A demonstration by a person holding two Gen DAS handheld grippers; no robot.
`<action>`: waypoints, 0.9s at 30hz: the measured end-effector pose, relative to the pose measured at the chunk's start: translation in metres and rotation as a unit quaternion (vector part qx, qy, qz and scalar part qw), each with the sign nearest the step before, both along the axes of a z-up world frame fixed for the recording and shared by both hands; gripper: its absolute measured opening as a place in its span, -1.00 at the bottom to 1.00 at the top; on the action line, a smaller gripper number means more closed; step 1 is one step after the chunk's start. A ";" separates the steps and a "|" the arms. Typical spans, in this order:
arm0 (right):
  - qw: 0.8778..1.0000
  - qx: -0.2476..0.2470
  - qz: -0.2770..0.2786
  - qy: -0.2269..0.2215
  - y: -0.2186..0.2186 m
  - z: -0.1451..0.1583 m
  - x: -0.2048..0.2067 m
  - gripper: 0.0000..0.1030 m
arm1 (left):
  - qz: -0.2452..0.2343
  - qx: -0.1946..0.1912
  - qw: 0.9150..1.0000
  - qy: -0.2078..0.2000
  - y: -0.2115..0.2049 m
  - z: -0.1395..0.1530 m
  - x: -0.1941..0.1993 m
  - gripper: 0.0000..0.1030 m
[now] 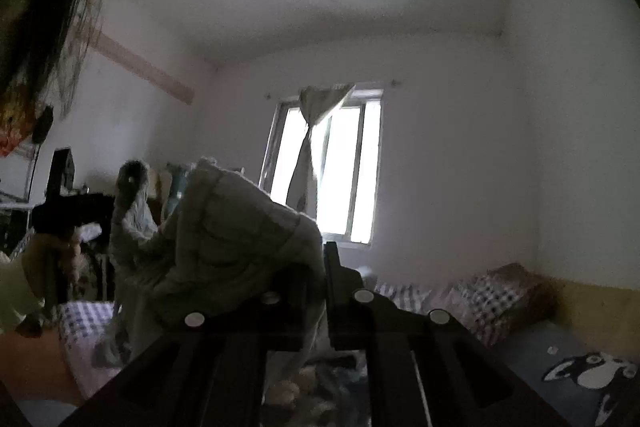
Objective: Fold clothes
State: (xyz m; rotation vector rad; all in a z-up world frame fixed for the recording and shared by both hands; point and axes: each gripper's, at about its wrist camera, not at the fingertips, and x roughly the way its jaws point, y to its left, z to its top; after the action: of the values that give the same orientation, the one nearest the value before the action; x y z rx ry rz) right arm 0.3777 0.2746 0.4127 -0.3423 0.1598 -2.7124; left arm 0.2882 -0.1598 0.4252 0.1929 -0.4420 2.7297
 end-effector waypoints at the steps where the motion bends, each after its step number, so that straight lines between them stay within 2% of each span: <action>1: 1.000 -0.003 -0.004 0.008 0.003 0.007 0.006 -0.89 | -0.005 0.003 1.000 0.006 0.001 0.008 0.004 -0.83; 10: 0.996 -0.020 -0.018 0.088 0.012 0.070 0.061 -0.89 | -0.044 0.019 0.995 0.091 0.008 0.072 0.062 -0.84; 15: 0.989 -0.036 -0.020 0.143 0.018 0.098 0.104 -0.89 | -0.062 -0.002 0.988 0.139 0.021 0.106 0.104 -0.84; 19: 0.983 -0.051 -0.025 0.172 0.023 0.123 0.132 -0.89 | -0.069 -0.019 0.987 0.144 0.030 0.133 0.117 -0.84; 23: 0.985 -0.054 -0.023 0.160 0.019 0.147 0.136 -0.90 | -0.050 -0.033 0.996 0.073 0.033 0.124 0.086 -0.84; 24: 0.989 -0.049 -0.021 0.141 0.017 0.149 0.128 -0.89 | -0.045 -0.036 0.997 0.053 0.033 0.120 0.077 -0.84; 27: 0.997 -0.029 -0.015 0.074 0.007 0.145 0.097 -0.89 | -0.021 -0.032 0.998 -0.047 0.025 0.068 0.020 -0.84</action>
State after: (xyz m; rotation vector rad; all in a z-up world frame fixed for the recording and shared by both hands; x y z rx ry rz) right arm 0.4748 0.2817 0.5577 -0.5621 0.1280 -2.7252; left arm 0.3087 -0.1349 0.4931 0.0370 -0.3792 2.7143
